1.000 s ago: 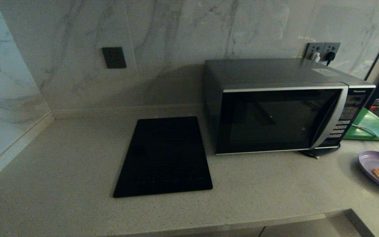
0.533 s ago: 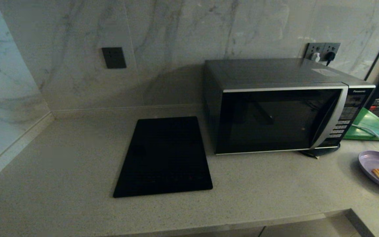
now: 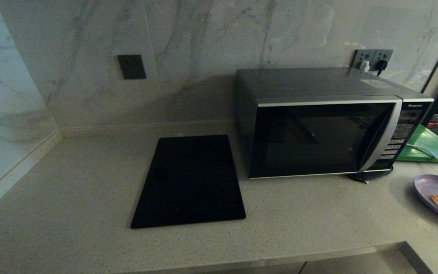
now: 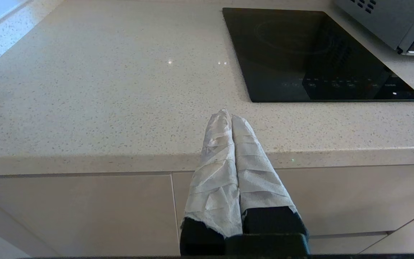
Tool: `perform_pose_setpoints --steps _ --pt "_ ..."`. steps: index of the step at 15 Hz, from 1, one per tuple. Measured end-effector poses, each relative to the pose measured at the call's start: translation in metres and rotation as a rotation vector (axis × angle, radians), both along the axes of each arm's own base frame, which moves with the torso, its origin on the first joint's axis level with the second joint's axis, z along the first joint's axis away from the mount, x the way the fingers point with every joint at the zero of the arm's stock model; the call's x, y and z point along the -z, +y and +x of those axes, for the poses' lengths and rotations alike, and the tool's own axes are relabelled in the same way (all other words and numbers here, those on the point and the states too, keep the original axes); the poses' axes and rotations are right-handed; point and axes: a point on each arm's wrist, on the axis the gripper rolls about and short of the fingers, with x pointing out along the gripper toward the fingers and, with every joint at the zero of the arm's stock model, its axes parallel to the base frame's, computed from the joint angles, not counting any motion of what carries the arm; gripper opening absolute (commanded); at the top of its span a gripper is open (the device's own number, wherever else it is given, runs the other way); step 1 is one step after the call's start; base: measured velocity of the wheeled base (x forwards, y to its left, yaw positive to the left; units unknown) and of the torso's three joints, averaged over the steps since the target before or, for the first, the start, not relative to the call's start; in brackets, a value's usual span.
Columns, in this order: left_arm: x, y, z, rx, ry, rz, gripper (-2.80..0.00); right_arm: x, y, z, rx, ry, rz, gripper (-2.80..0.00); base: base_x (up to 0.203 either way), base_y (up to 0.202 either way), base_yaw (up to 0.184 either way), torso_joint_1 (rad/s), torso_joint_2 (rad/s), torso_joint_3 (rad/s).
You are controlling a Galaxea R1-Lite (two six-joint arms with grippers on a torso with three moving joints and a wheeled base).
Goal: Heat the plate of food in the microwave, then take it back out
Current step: Open the microwave oven
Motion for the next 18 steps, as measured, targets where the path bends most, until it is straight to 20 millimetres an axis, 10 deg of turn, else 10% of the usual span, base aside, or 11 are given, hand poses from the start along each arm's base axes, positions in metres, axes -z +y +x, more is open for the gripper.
perform_pose_setpoints --steps 7,12,18 --pt "0.0 0.0 0.0 0.0 0.0 0.0 -2.8 -0.037 -0.015 0.063 0.272 0.181 -0.004 -2.8 0.0 0.0 0.0 0.0 0.0 0.0" --pt "0.0 0.0 0.0 0.0 0.0 -0.001 -2.8 -0.052 -0.055 0.145 0.483 0.122 -0.045 -2.8 0.0 0.0 0.0 0.0 0.0 0.0" --pt "0.0 0.0 0.0 0.0 0.0 0.0 -2.8 -0.024 -0.075 0.225 0.479 0.164 0.052 -2.8 0.0 0.0 0.0 0.0 0.0 0.0"
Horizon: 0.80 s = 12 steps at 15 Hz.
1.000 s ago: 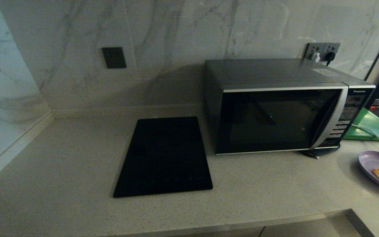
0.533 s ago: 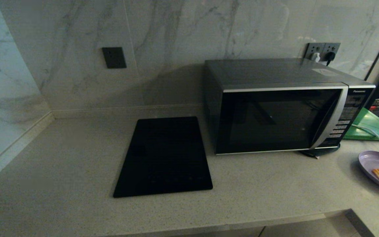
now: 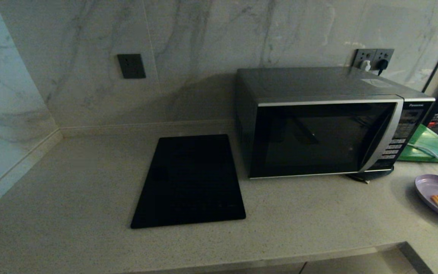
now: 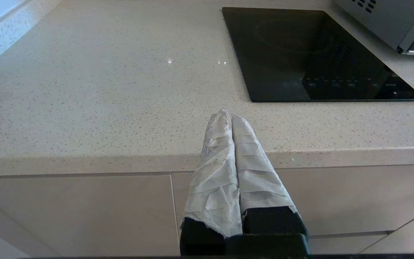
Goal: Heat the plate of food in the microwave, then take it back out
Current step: Open the microwave oven
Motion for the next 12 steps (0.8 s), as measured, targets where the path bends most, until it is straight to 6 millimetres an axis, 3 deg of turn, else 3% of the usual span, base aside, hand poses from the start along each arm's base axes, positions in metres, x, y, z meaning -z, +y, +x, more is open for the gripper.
perform_pose_setpoints --steps 4,8,9,12 --pt "0.0 0.0 0.0 0.0 0.0 0.0 -2.8 0.018 0.026 0.028 -0.123 -0.006 0.125 -2.8 0.0 0.0 0.0 0.0 0.0 0.0" --pt "0.0 0.0 0.0 0.0 0.0 0.0 -2.8 0.024 0.043 0.036 -0.191 0.001 0.169 -2.8 0.0 0.0 0.0 0.0 0.0 0.0" --pt "0.0 0.0 0.0 0.0 0.0 0.0 -2.8 0.026 0.044 0.036 -0.191 0.008 0.169 0.0 0.0 0.0 0.0 0.0 0.0 0.0" --pt "0.0 0.0 0.0 0.0 0.0 0.0 -2.8 0.031 0.045 0.036 -0.195 0.025 0.173 0.0 0.0 0.0 0.0 0.0 0.0 0.0"
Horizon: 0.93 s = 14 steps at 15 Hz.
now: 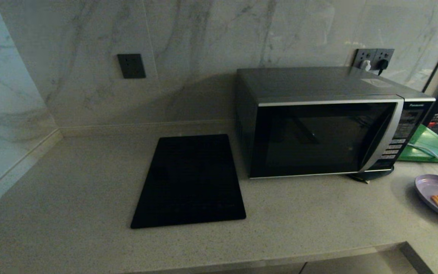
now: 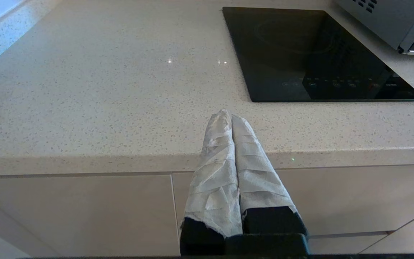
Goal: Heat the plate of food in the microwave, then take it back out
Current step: Open the microwave oven
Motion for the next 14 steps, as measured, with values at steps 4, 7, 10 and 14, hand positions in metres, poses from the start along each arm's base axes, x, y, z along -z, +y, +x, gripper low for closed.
perform_pose_setpoints --steps 4,7,10,14 --pt "0.0 0.0 0.0 0.0 0.0 0.0 -2.8 0.002 0.006 0.0 -0.035 -0.005 0.039 0.0 0.0 0.0 0.0 0.0 0.0 0.0" --pt "0.0 0.0 0.0 0.0 0.0 0.0 -2.8 0.007 0.013 0.006 -0.104 0.011 0.083 0.0 0.0 0.0 0.0 0.0 0.0 0.0" --pt "0.0 0.0 0.0 0.0 0.0 0.0 -2.8 0.016 0.018 0.016 -0.151 0.046 0.1 0.0 0.0 0.0 0.0 0.0 0.0 0.0" --pt "0.0 0.0 0.0 0.0 0.0 0.0 -2.8 0.022 0.019 0.034 -0.089 0.067 0.058 0.0 0.0 0.0 0.0 0.0 0.0 0.0"
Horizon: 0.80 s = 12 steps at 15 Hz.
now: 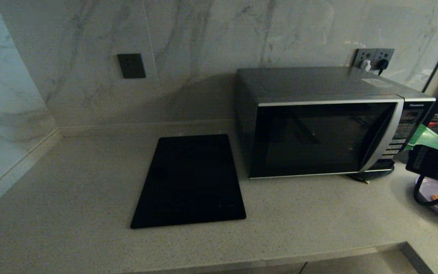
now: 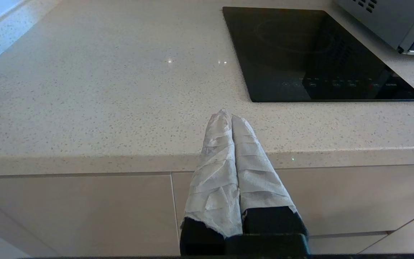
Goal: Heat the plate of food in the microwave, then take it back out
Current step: Open the microwave oven
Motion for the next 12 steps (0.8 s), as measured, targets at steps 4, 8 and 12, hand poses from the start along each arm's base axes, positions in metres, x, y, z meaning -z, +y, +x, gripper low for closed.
perform_pose_setpoints --steps 4,8,12 --pt "0.0 0.0 0.0 0.0 0.0 0.0 -2.8 0.017 0.007 0.008 0.108 -0.102 -0.089 0.0 0.0 0.0 0.0 0.0 0.0 0.0" --pt "0.0 0.0 0.0 -0.001 0.001 0.0 -2.8 0.033 0.027 0.001 0.069 -0.174 -0.107 0.0 0.0 0.0 0.0 0.0 0.0 0.0" --pt "0.0 0.0 0.0 0.0 0.0 0.0 -2.8 0.031 0.04 -0.005 -0.006 -0.219 -0.14 0.0 0.0 0.0 0.0 0.0 0.0 0.0"
